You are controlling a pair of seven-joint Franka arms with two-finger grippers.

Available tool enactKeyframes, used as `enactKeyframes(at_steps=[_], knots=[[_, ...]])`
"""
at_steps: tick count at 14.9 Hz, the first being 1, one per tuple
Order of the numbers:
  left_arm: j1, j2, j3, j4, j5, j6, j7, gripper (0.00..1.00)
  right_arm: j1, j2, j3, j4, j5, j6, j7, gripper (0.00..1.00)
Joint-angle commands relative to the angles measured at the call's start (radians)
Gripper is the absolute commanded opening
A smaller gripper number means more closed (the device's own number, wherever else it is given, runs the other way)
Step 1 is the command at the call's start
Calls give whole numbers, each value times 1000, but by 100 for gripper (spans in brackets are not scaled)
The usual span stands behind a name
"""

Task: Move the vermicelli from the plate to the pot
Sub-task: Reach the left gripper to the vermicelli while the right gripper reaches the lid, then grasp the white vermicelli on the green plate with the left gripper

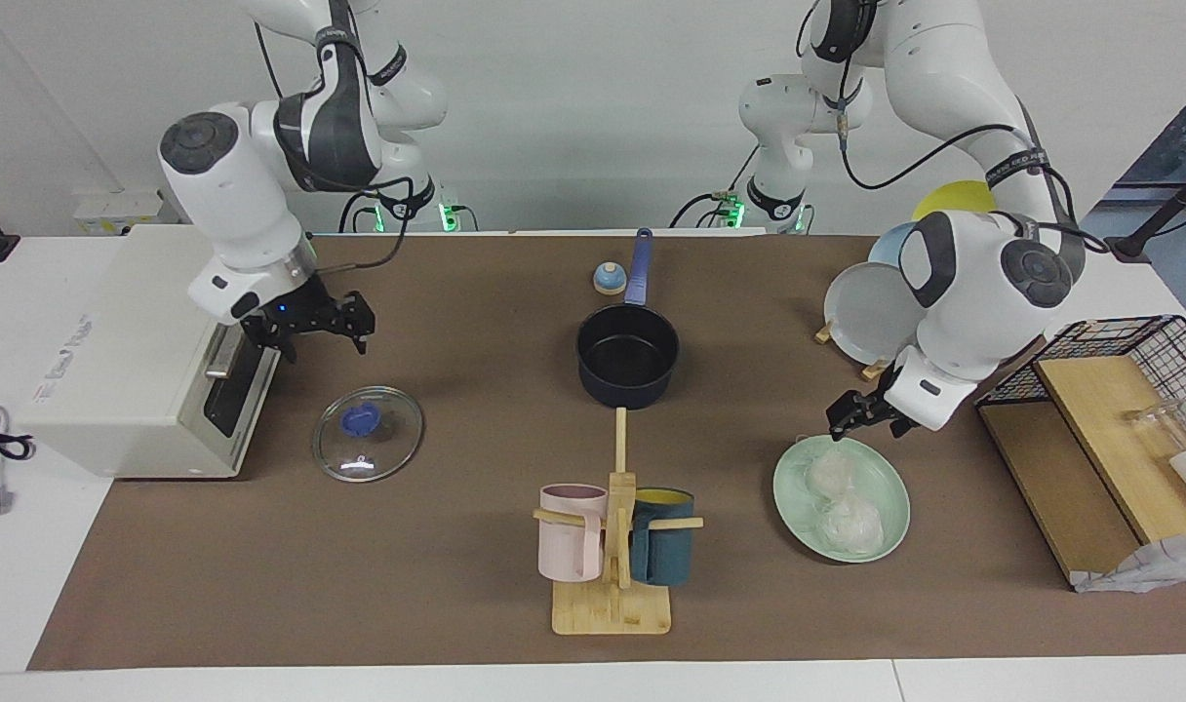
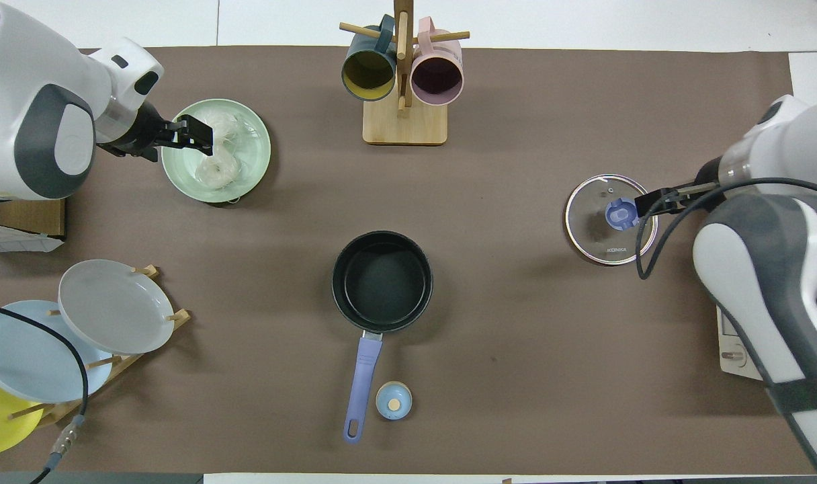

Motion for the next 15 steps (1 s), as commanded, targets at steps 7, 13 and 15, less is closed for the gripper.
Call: enactKeyframes(at_steps=[7,13,15], knots=[[-17,83,9,-20,58,149,126,100,-11,82,0,-50,13,95,-46,100],[-17,69,10,-92,57,191,160,100,-19,136,0,-50,13,165,-135,100],[-17,69,10,-92,55,191,160,92,-16,137,0,-53,13,161,-133,100]])
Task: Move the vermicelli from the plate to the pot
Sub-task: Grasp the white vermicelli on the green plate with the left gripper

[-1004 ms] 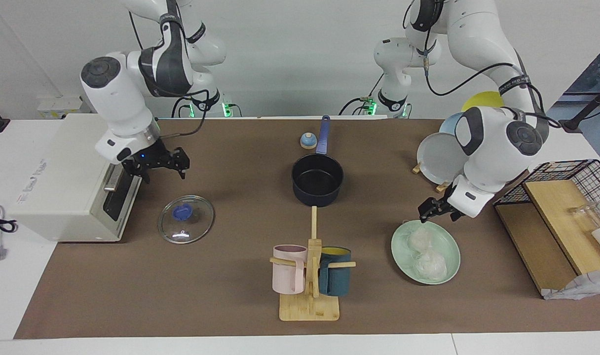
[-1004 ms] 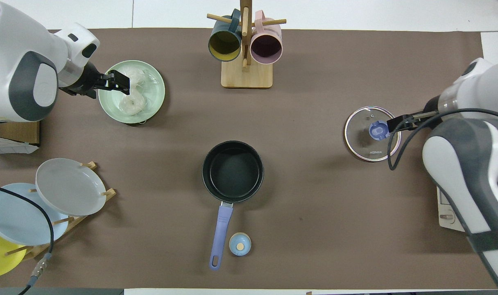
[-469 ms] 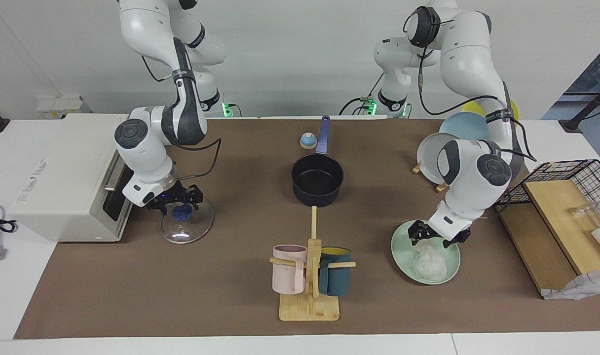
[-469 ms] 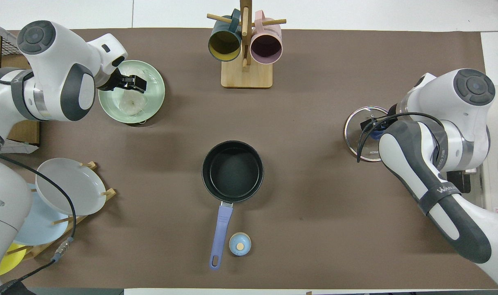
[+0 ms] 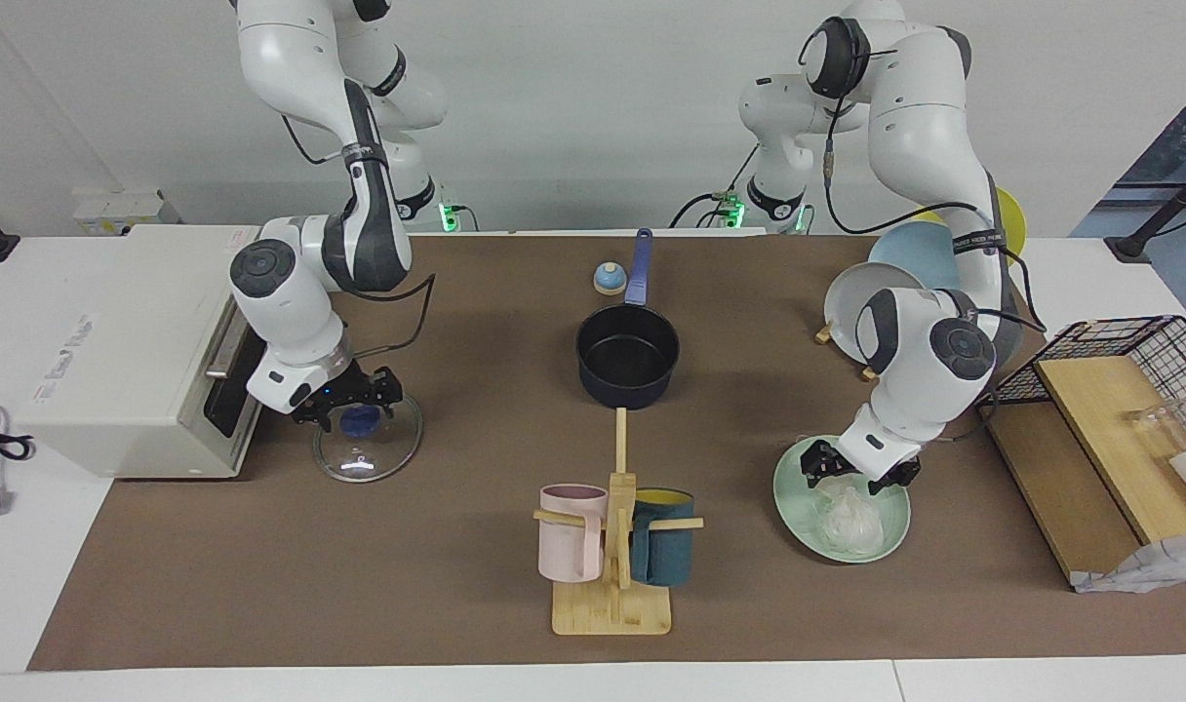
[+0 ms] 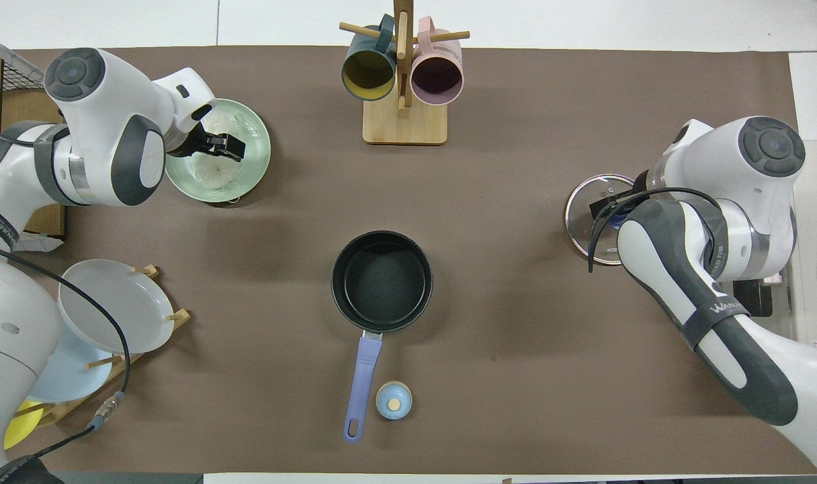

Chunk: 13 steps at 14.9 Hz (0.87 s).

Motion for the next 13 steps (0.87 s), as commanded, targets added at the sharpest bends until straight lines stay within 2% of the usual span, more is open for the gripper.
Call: enactKeyframes(at_steps=[1,2,4,5,9,13], knots=[[-10,-19,7,-28,20,21,7,81,-8,0,4,-22,13,21,-31,100],[-11,-19,9,-28,20,21,5,61,-8,-1,4,-27,13,21,-32,100],[-8,-19,9,-24,20,9,7,7,-8,-3,4,-30,13,18,-36,96],[-5,-19,9,-20,20,4,8,0,-8,-4,4,-39,13,17,-37,93],[-1,-18,7,35,9,-43,7,0,-11,-8,4,-43,13,2,-86,93],[1,-51,10,159,-52,-293,5,0,-20,-9,4,-39,13,-6,-86,93]])
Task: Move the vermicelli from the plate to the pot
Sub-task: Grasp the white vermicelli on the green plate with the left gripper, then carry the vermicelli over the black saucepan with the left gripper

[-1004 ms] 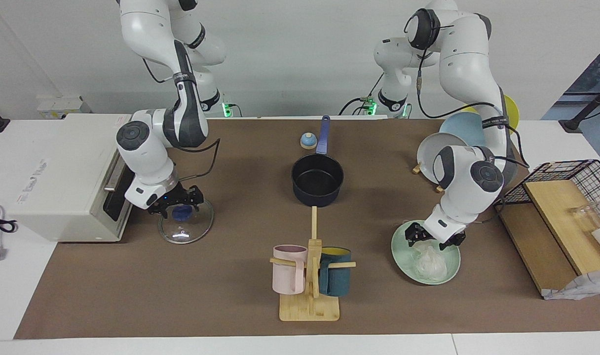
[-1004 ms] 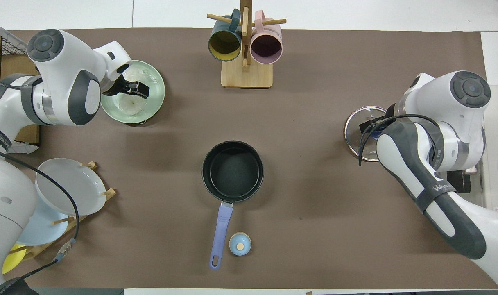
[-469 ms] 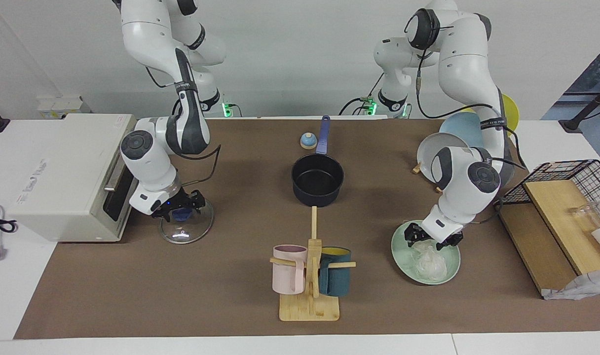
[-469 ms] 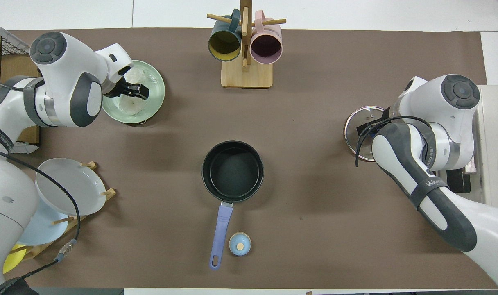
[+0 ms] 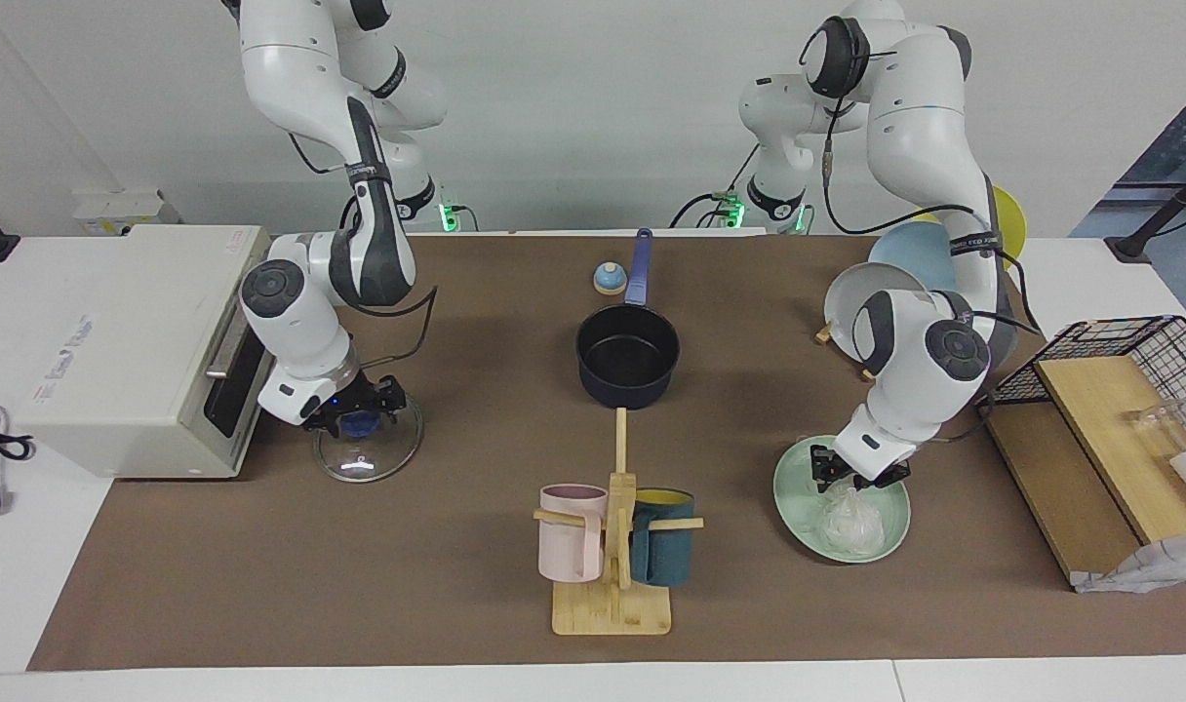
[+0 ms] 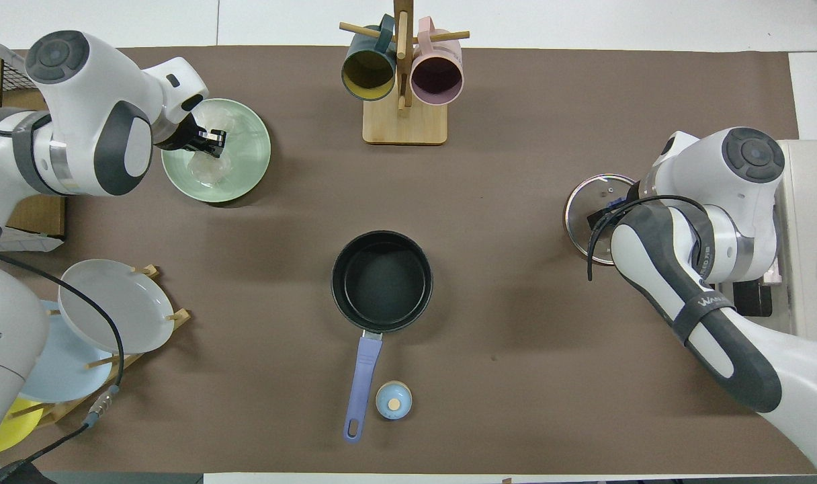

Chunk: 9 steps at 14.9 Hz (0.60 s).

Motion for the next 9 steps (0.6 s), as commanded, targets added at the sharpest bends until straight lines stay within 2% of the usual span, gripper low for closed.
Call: enactKeyframes(at_steps=[1,3,5,7,9], knots=[[-1,-61,13,78,-75,-192,0,0,-15,-21,6,-10,11,-19,-32,93],[0,-148,15,84,-151,-298,-35,0,-15,-22,6,-10,11,-24,-32,93],[-15,-225,5,80,-162,-377,-148,0,-15,-24,6,-8,11,-27,-31,93],[-82,-311,-4,54,-166,-467,-266,0,-15,-24,6,-5,11,-28,-31,93],[-141,-378,-5,-1,-217,-504,-353,0,-15,-24,6,-4,11,-28,-32,91]])
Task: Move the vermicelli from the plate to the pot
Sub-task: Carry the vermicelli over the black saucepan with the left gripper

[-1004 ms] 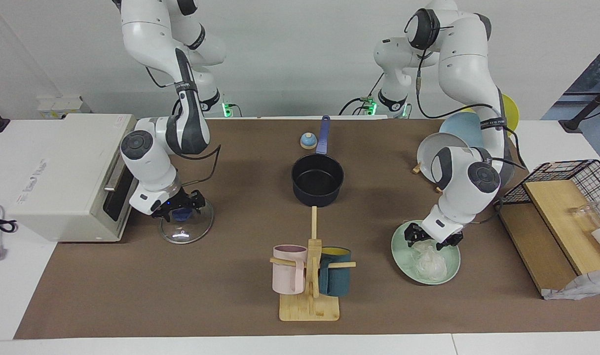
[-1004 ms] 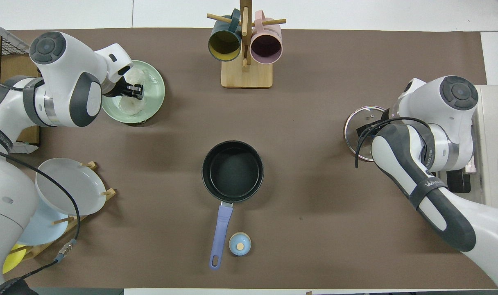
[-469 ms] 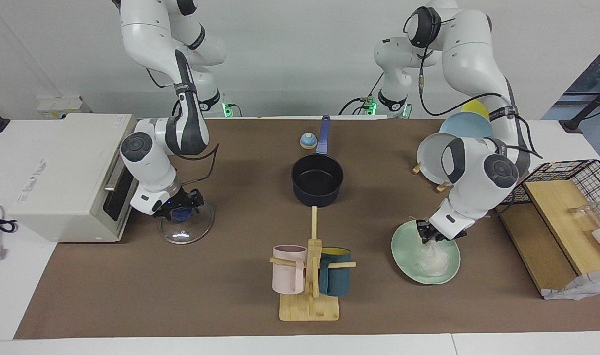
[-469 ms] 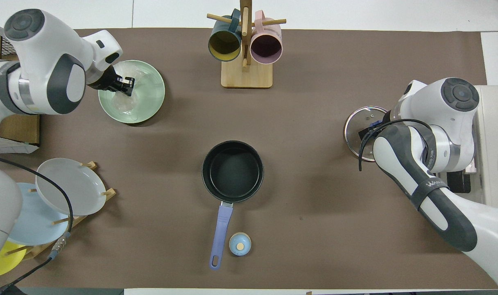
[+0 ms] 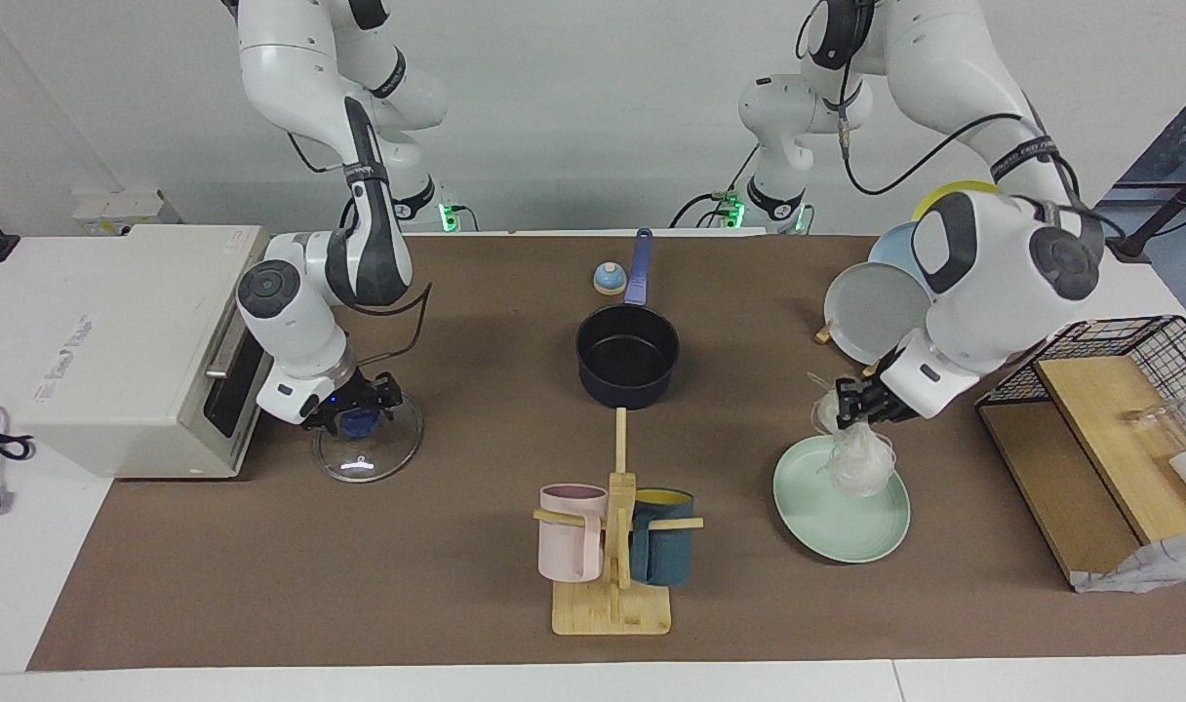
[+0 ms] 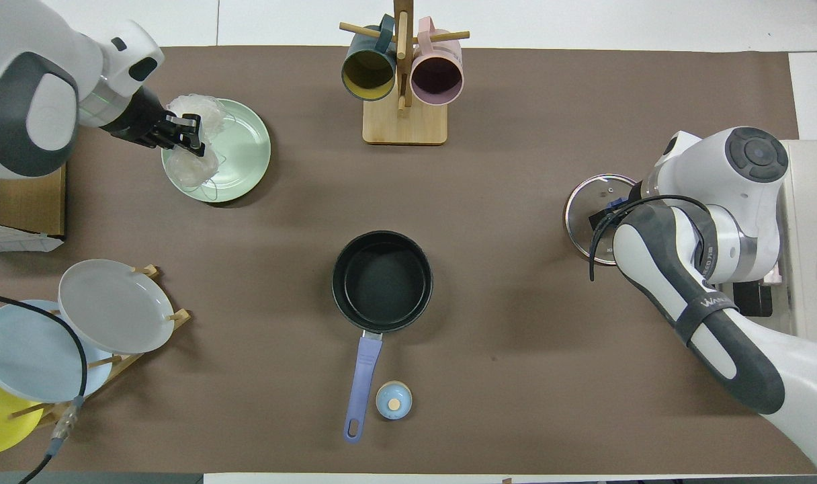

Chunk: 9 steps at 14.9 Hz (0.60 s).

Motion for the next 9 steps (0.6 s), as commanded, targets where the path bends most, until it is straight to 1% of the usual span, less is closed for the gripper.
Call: enactKeyframes(at_steps=[1,2,4,5,6,9], knots=[[-115,-114,11,-138,-65,-19,-124,0,-14,-18,7,-5,11,-21,-31,89],[-164,-136,11,-186,-66,2,-178,0,-14,-18,7,-3,11,-24,-31,88],[-250,-189,11,-303,-83,89,-261,0,-14,-18,7,-3,11,-25,-30,84],[-283,-200,11,-356,-100,129,-287,0,-12,-18,7,-3,11,-25,-30,82],[-310,-199,11,-390,-100,166,-308,0,-14,-18,7,-3,11,-27,-30,80],[-384,-191,11,-497,-105,315,-352,0,-14,-18,8,-2,11,-27,-31,67]])
